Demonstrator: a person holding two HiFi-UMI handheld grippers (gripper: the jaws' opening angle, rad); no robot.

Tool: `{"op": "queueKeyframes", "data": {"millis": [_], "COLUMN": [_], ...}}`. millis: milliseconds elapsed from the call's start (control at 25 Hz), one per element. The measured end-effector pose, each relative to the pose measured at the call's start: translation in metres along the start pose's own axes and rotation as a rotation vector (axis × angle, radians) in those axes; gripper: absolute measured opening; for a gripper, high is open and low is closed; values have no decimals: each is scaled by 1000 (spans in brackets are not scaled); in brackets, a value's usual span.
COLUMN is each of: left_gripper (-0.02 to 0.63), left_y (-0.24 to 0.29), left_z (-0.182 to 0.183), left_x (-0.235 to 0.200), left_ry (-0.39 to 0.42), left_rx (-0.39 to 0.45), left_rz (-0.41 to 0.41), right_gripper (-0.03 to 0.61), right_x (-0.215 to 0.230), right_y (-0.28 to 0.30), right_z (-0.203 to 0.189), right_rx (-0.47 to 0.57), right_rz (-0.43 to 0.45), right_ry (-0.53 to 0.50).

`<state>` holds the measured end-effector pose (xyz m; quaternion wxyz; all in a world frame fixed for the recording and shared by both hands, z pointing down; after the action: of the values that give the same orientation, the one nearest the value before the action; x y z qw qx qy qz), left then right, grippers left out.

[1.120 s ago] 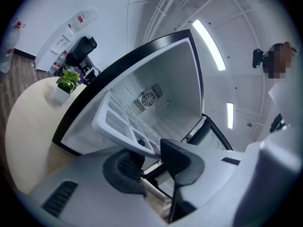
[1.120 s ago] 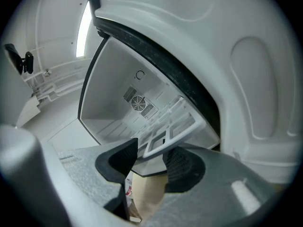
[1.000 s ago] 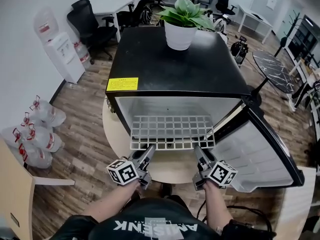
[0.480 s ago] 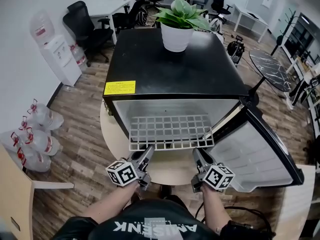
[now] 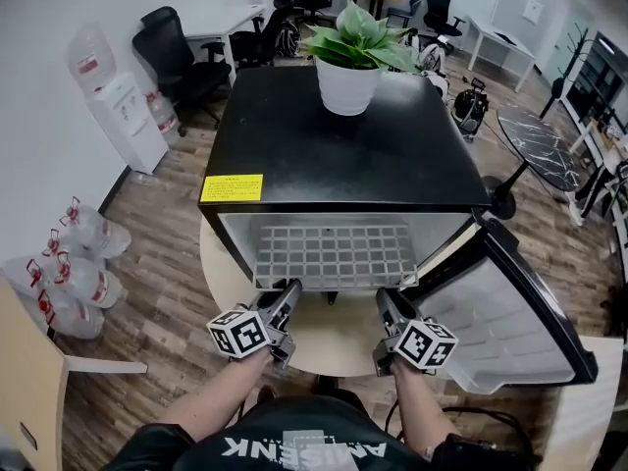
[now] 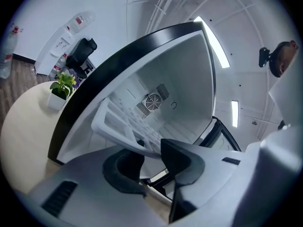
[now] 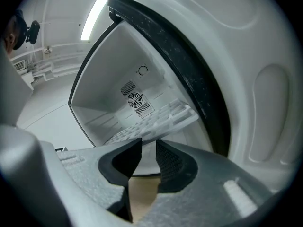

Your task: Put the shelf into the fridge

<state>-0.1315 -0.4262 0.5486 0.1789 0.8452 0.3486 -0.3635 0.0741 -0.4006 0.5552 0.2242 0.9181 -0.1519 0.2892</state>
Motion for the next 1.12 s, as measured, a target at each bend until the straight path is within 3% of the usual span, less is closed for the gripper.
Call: {"op": "queueKeyframes", "data": {"millis": [400,640,920,1120], "left_gripper": [124,135,109,61], "left_y": [19,-5,-1,-21], "left_z": [17,1,18,21], "left_x": [-14,-11,8,28], "left_ry": [25,31,183,245], "left_rx": [26,37,28,29], "left_rz": [41,155,152,141], "right_gripper": [100,101,101,101], "right_x": [3,8,7,13], "right_y": [27,38,56,58], "right_z": [16,16,30,34], "right_rx": [19,11,29,36], "right_rz": [-32,-42,-49,-76], "right_ry": [7,6,3,-14]}}
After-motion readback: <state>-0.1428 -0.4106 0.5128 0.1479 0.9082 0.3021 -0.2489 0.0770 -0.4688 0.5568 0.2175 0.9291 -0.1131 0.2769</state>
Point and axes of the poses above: the fingertips, and each gripper's own axes: y forward along the fingers, x to its right, z out of its top, the point moved 1 cm from there along -y, backward along the fingers, and after that the axes turned 4 degrees about -z, right-handed, at the moved point
